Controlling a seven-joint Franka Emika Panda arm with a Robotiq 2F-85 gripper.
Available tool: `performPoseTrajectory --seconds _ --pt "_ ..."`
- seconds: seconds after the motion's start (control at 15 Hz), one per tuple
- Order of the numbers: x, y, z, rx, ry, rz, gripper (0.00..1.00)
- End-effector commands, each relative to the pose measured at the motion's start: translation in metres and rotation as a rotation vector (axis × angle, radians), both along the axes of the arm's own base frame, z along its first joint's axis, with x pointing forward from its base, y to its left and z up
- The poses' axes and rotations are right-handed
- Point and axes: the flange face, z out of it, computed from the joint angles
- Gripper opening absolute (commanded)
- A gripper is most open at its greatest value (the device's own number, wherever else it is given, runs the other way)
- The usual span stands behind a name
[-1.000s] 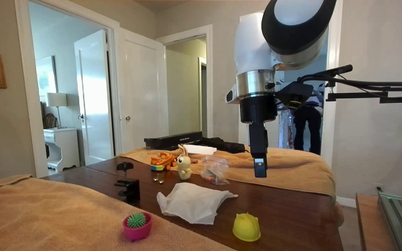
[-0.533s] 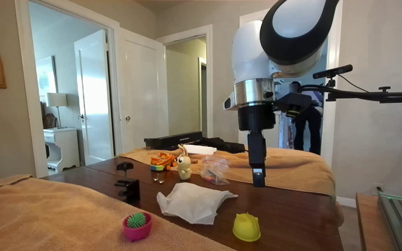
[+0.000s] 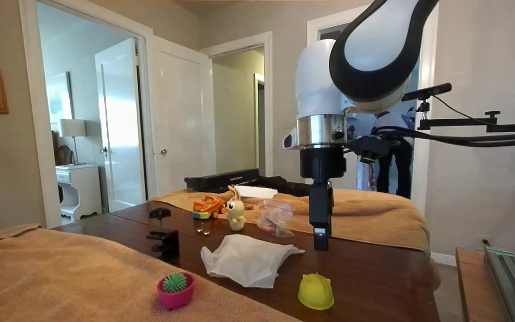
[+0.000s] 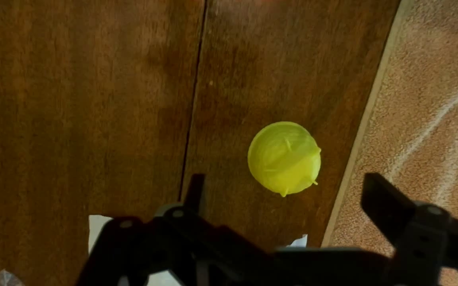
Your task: Place the yellow bowl upright.
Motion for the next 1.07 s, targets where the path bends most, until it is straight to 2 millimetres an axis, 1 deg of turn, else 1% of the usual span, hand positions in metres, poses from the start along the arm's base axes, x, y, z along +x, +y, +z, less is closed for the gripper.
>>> performPoseTrajectory --seconds 0.0,0.07,0.13,0.27,0.6,1.0 --pt "0.006 0.018 -0.023 -0.002 0.029 0.049 1.0" --pt "0.005 0.022 -0.027 -0.019 0.044 0.044 1.0" --pt "-0.002 0.011 -0.017 -0.009 0.032 0.027 1.0" --pt "-0.003 0.012 -0.022 -0.012 0.044 0.03 1.0" --pt "-0.003 0.009 -0.022 0.002 0.041 0.029 1.0" --pt "-0.002 0.019 -0.033 -0.001 0.043 0.058 1.0"
